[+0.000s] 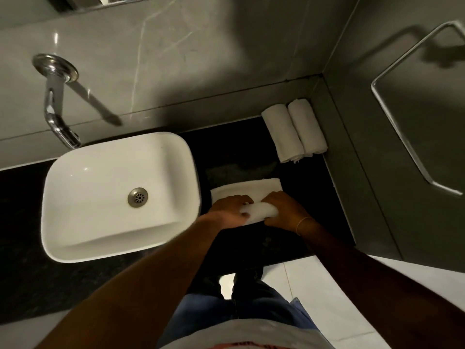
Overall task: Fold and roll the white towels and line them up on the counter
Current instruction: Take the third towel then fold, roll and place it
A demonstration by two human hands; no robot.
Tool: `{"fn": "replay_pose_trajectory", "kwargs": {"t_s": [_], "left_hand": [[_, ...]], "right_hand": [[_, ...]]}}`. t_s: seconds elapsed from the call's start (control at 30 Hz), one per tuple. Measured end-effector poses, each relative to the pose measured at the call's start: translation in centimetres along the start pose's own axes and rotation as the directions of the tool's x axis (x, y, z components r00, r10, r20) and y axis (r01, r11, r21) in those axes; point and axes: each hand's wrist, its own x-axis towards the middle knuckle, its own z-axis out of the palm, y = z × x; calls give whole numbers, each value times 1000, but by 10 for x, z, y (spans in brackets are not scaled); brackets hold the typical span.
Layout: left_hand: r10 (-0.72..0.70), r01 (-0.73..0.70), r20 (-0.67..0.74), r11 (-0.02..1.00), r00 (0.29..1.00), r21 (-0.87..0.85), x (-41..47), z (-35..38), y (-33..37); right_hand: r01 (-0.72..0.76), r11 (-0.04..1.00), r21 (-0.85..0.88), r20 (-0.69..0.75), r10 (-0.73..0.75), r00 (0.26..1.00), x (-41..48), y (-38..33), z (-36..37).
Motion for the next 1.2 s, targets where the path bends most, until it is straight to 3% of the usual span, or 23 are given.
{"fn": "replay_pose_trajectory", "kwargs": {"t_s": [0.07, 0.17, 0.23, 0.3, 0.43, 0.5, 0.57, 0.6, 0.63, 0.67, 0.7, 0.73, 0.77, 0.8, 0.93, 1.07, 1.2], "left_hand": [[176, -137, -211, 973, 961, 186, -14, 15, 7], [219, -113, -220, 904, 951, 412, -30, 27, 1], [187, -94, -195, 910, 963, 404, -32, 28, 3], [100, -45, -181, 958, 978, 284, -25, 20, 12], [-47, 45, 4, 984, 999, 171, -13, -18, 5], [-158, 140, 129, 980, 979, 139, 9, -25, 5], [-308, 232, 343, 941, 887, 246, 6, -12, -11], [-432, 303, 508, 898, 745, 319, 14, 3, -14], [-452, 364, 523, 892, 723, 268, 20, -1, -12], [-296, 268, 417, 955, 859, 126, 15, -2, -16], [-100, 68, 149, 976, 984, 207, 13, -2, -7], [36, -15, -79, 969, 996, 246, 7, -8, 0], [167, -111, -164, 945, 972, 306, -8, -8, -10], [209, -134, -197, 933, 958, 335, -15, -1, -13], [136, -74, -174, 943, 975, 324, -15, 19, -6], [97, -75, -117, 980, 988, 183, -9, -9, -6], [105, -106, 16, 953, 994, 285, -7, -25, -6]], "right_hand": [[-32, 999, 23, 25, 31, 999, 8, -4, -7], [-78, 996, -44, 111, 83, 990, 19, -9, -18], [-104, 990, -90, 166, 118, 979, 24, -12, -19], [-111, 987, -119, 139, 127, 982, 26, -15, -19], [134, 975, -176, -151, -161, 975, 12, -12, -12], [230, 946, -228, -190, -275, 943, 5, -5, -8], [259, 926, -274, -129, -302, 944, 6, -1, -6], [241, 936, -257, -91, -271, 958, 8, -3, -8], [203, 953, -225, -54, -220, 974, 12, -7, -12], [163, 968, -189, -18, -169, 985, 16, -11, -17], [124, 981, -151, 9, -124, 992, 21, -15, -21], [80, 990, -113, 31, -77, 997, 26, -18, -25], [37, 997, -74, 55, -33, 998, 30, -21, -29], [10, 999, -42, 79, -7, 997, 31, -25, -33], [-44, 998, -34, 169, 49, 984, 32, -34, -36], [-44, 998, -45, 74, 47, 996, 23, -29, -14], [204, 900, -386, -89, -256, 963, 2, -18, 19]]}}
